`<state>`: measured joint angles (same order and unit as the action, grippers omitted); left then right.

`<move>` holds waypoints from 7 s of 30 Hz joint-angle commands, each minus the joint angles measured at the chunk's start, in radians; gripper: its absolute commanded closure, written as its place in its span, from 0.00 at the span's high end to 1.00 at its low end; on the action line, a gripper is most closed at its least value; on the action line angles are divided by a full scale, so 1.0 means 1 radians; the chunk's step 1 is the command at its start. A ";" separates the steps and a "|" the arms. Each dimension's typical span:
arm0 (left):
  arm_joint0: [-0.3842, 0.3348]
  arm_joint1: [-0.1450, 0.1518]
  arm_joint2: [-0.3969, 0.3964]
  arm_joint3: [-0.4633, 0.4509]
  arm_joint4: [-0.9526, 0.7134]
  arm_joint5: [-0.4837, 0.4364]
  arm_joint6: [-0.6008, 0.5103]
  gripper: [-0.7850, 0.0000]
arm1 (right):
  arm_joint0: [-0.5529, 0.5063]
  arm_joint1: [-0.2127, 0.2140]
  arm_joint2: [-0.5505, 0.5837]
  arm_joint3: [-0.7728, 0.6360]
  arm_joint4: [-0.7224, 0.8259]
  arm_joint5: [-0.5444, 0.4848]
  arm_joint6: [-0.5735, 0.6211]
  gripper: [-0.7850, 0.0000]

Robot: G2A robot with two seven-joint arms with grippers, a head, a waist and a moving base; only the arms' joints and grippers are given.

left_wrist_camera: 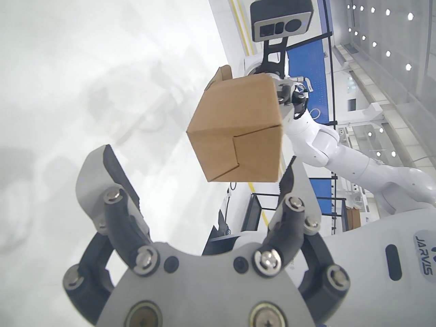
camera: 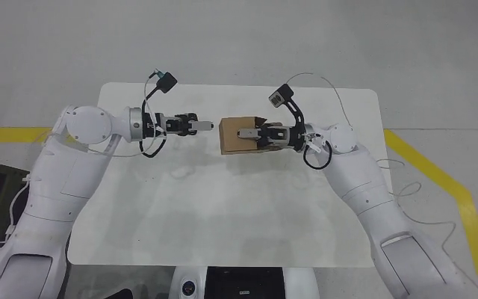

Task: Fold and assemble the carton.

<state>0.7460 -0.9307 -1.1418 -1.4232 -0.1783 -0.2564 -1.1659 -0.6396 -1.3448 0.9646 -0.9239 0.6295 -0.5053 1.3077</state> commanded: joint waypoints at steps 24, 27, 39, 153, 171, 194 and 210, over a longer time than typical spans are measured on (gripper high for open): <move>0.089 0.034 -0.065 -0.086 0.192 -0.168 0.038 1.00 | 0.050 -0.027 -0.083 0.204 -0.225 0.058 -0.128 0.83; 0.084 0.033 -0.055 -0.080 0.206 -0.172 0.042 1.00 | 0.050 -0.024 -0.077 0.200 -0.223 0.069 -0.108 1.00; 0.063 0.038 -0.048 -0.029 0.245 -0.289 0.042 1.00 | 0.004 0.038 0.027 0.060 -0.248 0.128 0.036 1.00; -0.305 -0.229 0.666 0.554 1.701 -0.756 1.671 1.00 | -0.162 0.089 0.042 -0.088 -0.108 0.077 -0.046 1.00; -0.321 -0.234 0.704 0.566 1.702 -0.756 1.694 1.00 | -0.085 0.069 0.002 0.028 -0.072 0.052 0.059 1.00; -0.311 -0.213 0.703 0.515 1.699 -0.756 1.696 1.00 | -0.080 0.108 0.072 0.012 -0.159 0.038 0.028 1.00; -0.298 -0.209 0.686 0.502 1.688 -0.756 1.654 1.00 | -0.103 0.091 0.019 0.009 -0.120 0.092 0.039 1.00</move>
<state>0.4466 -1.1396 -0.4536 -0.9200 1.5104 -1.0123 0.4912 -0.7407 -1.2533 0.9833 -0.9129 0.5085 -0.4150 1.3513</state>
